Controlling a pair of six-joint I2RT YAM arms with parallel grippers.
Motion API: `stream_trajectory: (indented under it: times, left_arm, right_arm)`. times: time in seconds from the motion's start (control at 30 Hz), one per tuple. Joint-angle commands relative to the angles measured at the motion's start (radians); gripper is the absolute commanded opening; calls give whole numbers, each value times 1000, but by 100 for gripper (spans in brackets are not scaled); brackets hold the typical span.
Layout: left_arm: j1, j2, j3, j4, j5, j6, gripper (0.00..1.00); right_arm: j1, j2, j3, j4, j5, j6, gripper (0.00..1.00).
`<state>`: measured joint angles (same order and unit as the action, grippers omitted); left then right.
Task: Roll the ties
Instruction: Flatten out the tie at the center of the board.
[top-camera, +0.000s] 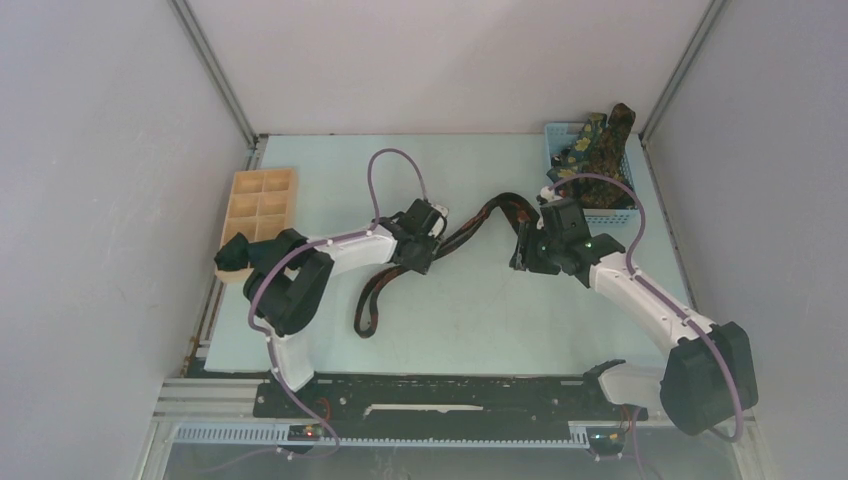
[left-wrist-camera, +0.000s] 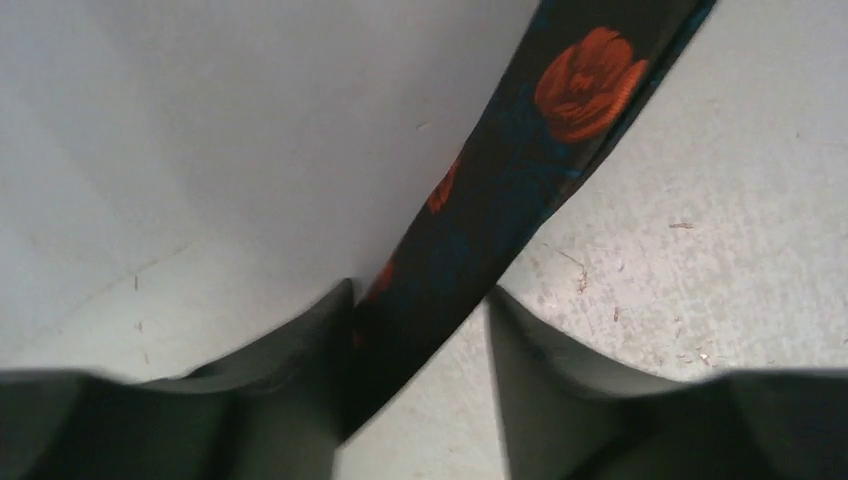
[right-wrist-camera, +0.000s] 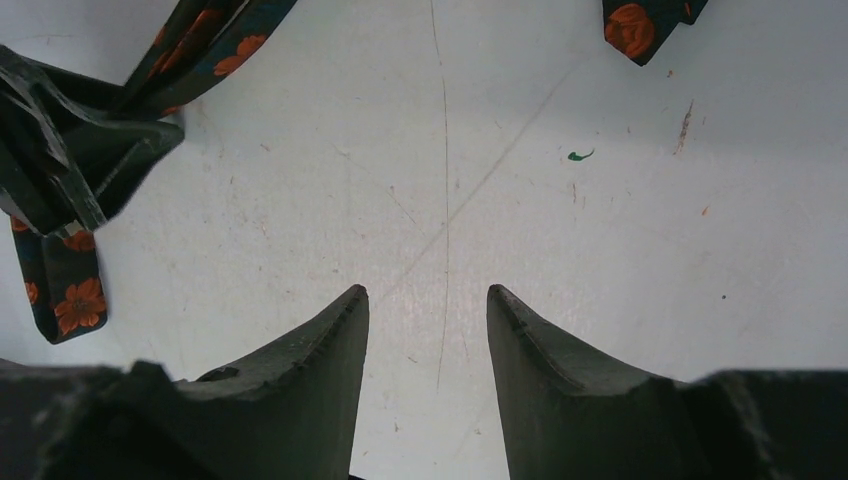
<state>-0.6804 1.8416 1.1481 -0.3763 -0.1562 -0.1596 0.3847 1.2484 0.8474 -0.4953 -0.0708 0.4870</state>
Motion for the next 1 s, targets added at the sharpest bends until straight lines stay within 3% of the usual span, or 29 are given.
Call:
stream_trajectory:
  times: [0.0,0.07,0.17,0.3,0.37,0.47,0.57,0.77,0.97]
  left_arm:
    - [2,18,39,23,53,34,39]
    - [1,19,32,33,120,30,22]
    - [-3,7,28,42,279,9,8]
    - [31,-64,-61,192,645,-106,0]
    - [86,-116,-155,367,846,-234,0]
    - [193,-152,-288,648,1016,-512,0]
    - [272,-90,-392,936,1078,-811,0]
    - [382,209,-573,1886,1088,-1527,0]
    - [418,254,-613,1918,1075,-1539,0]
  right_arm:
    - [-4,-37,-1,-4,-21,-14,50]
    - [-4,-35,-1,-5,-20,-14,50]
    - [-4,-28,-1,-2,-22,-10,50]
    - [-5,-18,-1,10,-32,-2,50]
    - [-4,-14,1,26,-43,5,50]
    - [-2,19,27,44,-62,22,50]
    - [18,105,96,46,-63,33,49]
    - [68,330,264,68,-53,55,47]
    - [86,574,532,48,-32,46,44]
